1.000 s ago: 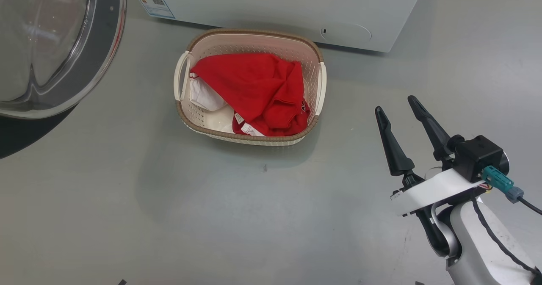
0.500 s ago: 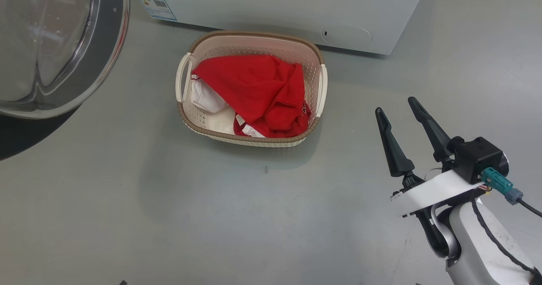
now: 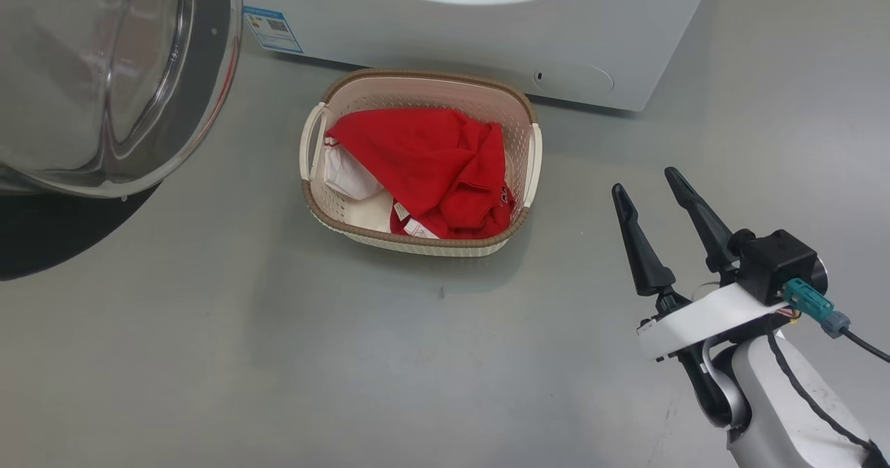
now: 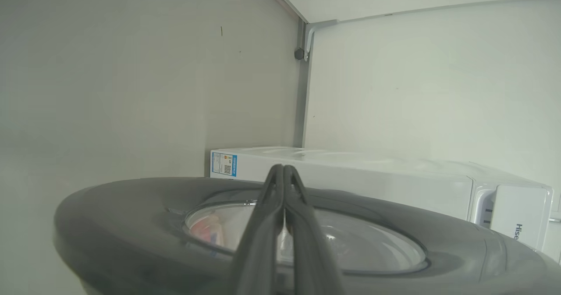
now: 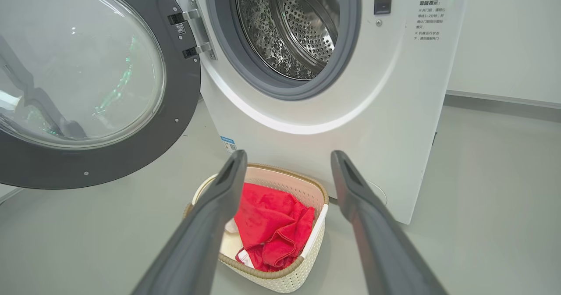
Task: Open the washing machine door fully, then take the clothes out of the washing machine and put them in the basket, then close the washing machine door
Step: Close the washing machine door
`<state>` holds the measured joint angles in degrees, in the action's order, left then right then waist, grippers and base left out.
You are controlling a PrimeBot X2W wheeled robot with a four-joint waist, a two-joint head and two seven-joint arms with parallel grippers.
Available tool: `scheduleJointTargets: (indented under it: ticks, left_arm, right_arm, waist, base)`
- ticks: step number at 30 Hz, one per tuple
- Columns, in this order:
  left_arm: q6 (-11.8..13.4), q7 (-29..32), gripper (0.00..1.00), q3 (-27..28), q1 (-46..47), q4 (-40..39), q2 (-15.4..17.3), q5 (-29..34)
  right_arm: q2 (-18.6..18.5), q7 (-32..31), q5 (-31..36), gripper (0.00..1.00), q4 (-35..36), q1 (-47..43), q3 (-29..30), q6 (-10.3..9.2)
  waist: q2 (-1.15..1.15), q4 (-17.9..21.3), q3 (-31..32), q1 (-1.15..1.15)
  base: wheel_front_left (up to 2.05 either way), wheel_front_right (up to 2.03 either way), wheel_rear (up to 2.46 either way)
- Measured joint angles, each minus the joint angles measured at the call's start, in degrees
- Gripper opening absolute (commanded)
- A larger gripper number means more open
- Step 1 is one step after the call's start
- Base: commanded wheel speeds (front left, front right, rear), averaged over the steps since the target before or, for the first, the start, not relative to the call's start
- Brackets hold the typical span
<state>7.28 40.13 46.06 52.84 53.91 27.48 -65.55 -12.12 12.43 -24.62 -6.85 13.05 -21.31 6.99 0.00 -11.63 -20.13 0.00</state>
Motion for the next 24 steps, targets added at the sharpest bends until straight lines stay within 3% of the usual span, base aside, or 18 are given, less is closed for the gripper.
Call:
scheduleJointTargets:
  ticks: [13, 24]
  left_arm:
    - [-0.12, 9.98, 0.0, -3.82, -0.39, -0.26, -1.53, -0.01]
    - [-2.6, 19.08, 0.0, -6.84, -4.2, -1.57, -3.61, -0.38]
  right_arm:
    - [0.81, 0.51, -0.57, 1.0, -1.46, -0.04, -0.12, 0.0]
    - [1.52, 1.02, -0.91, 1.0, -2.71, -0.63, -0.38, 0.0]
  waist:
    - [0.0, -0.24, 3.17, 0.0]
    - [0.0, -0.32, 6.13, 0.0]
  base:
    - [0.0, 0.0, 0.0]
    - [0.0, 0.0, 0.0]
